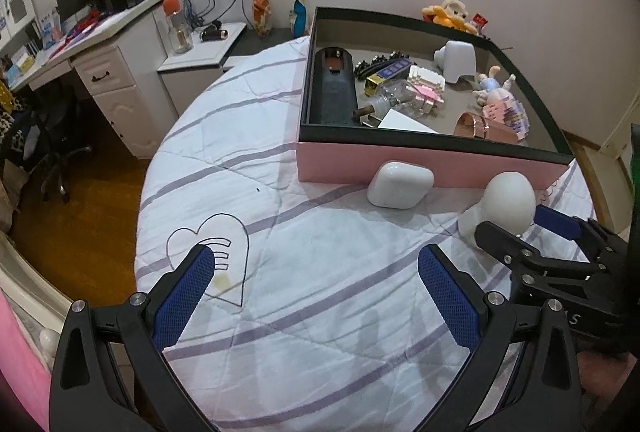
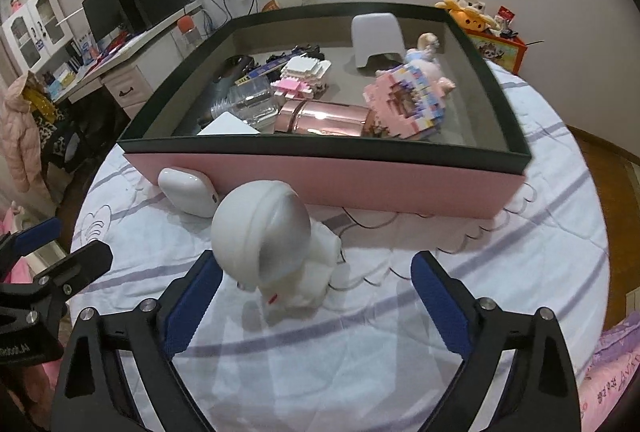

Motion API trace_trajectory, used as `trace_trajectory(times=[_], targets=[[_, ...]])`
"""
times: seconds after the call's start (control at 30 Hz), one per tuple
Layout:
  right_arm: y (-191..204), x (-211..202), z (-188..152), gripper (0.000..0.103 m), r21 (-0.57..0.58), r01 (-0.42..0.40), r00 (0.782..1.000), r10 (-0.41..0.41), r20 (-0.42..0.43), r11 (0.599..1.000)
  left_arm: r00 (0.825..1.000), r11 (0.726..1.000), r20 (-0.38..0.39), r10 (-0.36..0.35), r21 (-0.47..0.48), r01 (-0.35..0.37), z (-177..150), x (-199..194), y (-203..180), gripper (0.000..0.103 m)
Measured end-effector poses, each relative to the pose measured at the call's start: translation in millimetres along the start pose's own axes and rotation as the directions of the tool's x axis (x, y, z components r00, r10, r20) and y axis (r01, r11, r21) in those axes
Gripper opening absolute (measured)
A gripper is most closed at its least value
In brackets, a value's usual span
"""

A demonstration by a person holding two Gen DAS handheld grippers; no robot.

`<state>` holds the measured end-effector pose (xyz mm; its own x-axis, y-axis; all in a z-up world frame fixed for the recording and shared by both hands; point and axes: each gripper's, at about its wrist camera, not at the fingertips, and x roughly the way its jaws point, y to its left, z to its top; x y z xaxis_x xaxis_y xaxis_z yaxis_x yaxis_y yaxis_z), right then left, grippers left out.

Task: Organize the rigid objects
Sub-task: 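Grasp the white earbud case with the left tool while the right tool grasps the white figure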

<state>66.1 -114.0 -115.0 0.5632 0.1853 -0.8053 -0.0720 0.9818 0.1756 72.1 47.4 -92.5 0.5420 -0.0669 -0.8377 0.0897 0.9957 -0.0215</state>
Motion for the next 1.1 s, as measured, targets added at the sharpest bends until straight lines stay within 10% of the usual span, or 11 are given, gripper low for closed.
trace_trajectory(times=[0.13, 0.8, 1.1], targets=[[5, 8, 0, 0.057, -0.019, -0.042, 0.999, 0.042, -0.017, 0.999, 1.0, 1.0, -0.012, -0.002, 0.0, 0.002, 1, 7, -1, 0.103], [-28, -20, -16, 0.057, 0.055, -0.025, 1.0, 0.024, 0.019, 0.998, 0.999, 0.998, 0.002, -0.034, 0.055, 0.033, 20, 58, -42, 0.101], [-38, -22, -18, 0.057, 0.08, -0.02, 1.0, 0.019, 0.022, 0.997, 0.995, 0.996, 0.039, -0.088, -0.003, 0.088, 23, 64, -34, 0.048]])
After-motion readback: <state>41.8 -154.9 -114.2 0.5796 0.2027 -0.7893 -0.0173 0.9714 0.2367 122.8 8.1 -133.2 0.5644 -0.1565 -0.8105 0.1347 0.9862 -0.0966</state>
